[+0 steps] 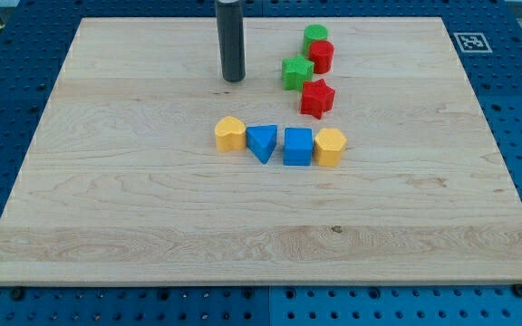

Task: Point your arm at the green star

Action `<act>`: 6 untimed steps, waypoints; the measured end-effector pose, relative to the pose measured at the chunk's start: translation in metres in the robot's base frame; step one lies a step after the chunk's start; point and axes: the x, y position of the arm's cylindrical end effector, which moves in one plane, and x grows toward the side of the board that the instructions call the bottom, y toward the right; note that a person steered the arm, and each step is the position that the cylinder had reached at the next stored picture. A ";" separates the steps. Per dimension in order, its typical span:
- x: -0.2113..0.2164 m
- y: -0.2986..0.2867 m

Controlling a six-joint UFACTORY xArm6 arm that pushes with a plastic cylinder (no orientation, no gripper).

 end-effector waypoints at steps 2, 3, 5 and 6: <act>-0.007 0.014; -0.007 0.020; -0.007 0.048; -0.007 0.057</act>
